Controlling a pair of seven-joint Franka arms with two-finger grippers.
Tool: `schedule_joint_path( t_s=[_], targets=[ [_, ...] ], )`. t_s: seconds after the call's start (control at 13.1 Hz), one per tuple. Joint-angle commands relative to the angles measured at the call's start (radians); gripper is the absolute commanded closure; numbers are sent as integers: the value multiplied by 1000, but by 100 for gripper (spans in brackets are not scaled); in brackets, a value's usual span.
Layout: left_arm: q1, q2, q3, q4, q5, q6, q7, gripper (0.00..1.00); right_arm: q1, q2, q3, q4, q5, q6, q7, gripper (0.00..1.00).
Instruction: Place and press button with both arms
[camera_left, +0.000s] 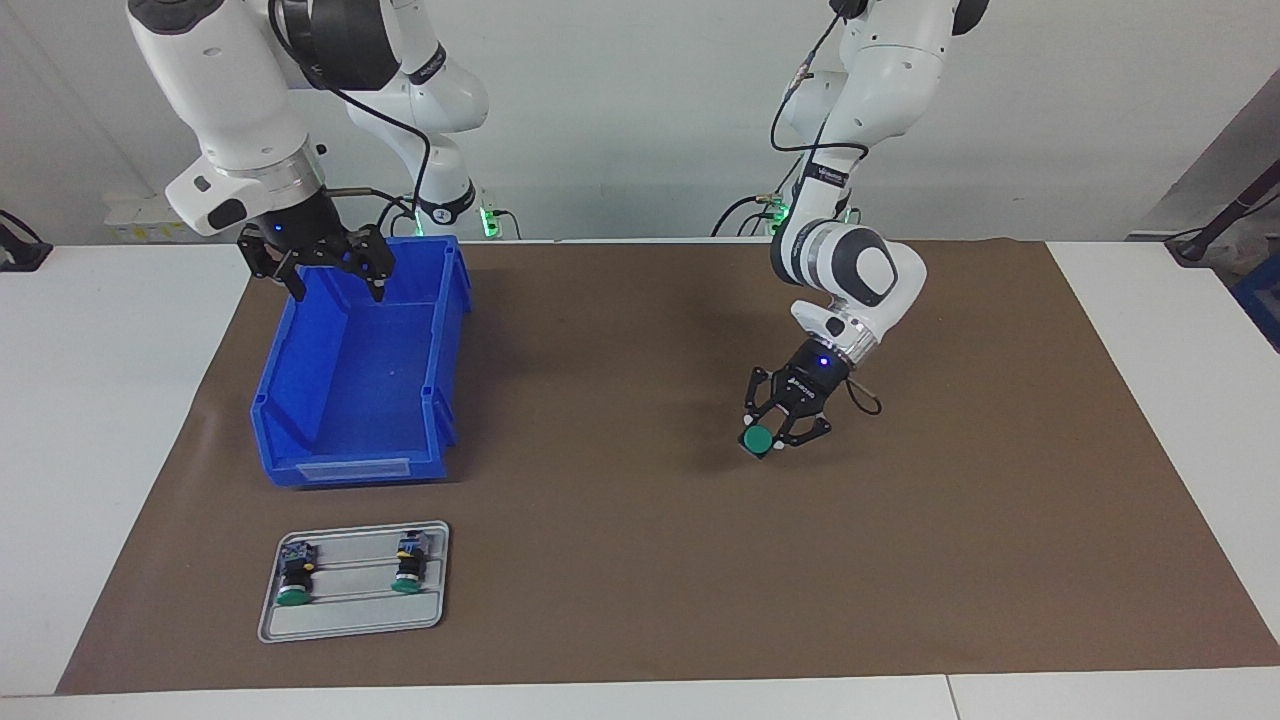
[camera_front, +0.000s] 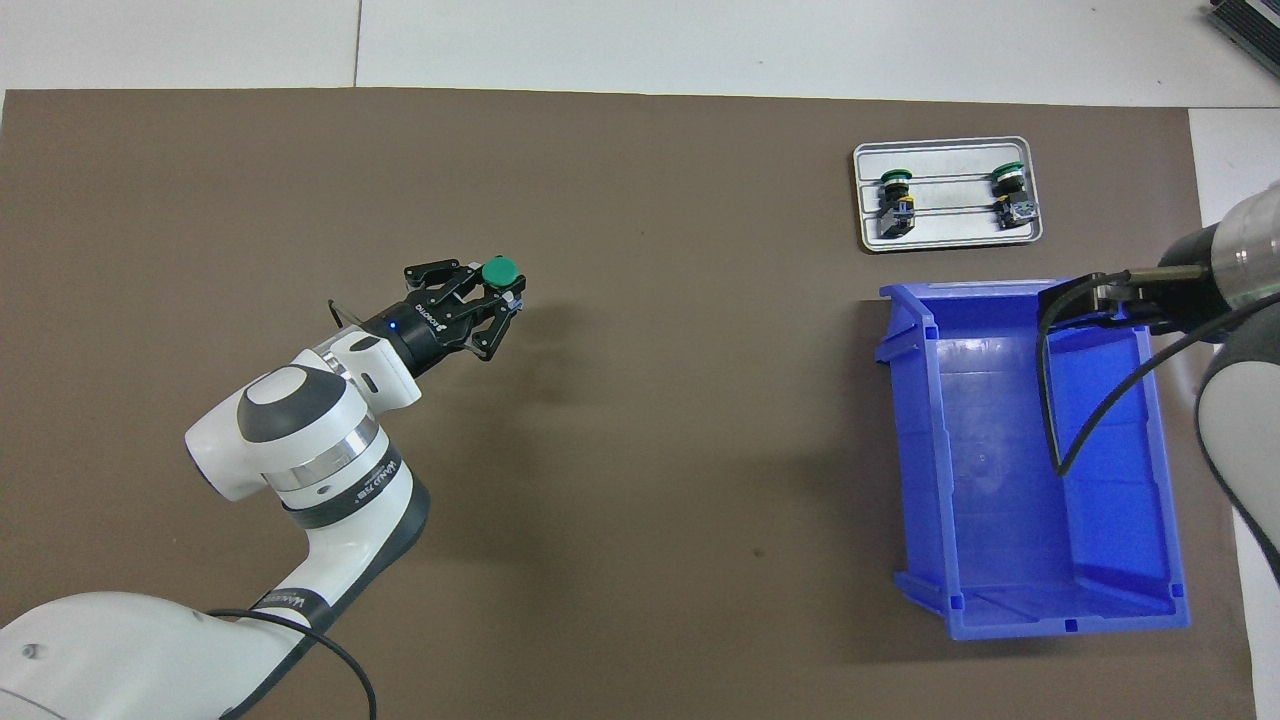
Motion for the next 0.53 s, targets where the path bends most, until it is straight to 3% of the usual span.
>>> schedule_joint_path(
  t_s=[0.0,0.46],
  targets=[
    [46,-2,-2,-68,-26,-99,111,98,-4,-13,1,-10,11,-7,-27,0],
    [47,-19,-2,-177,-52,-195,244,98,-4,-13,1,-10,11,-7,-27,0]
  ],
)
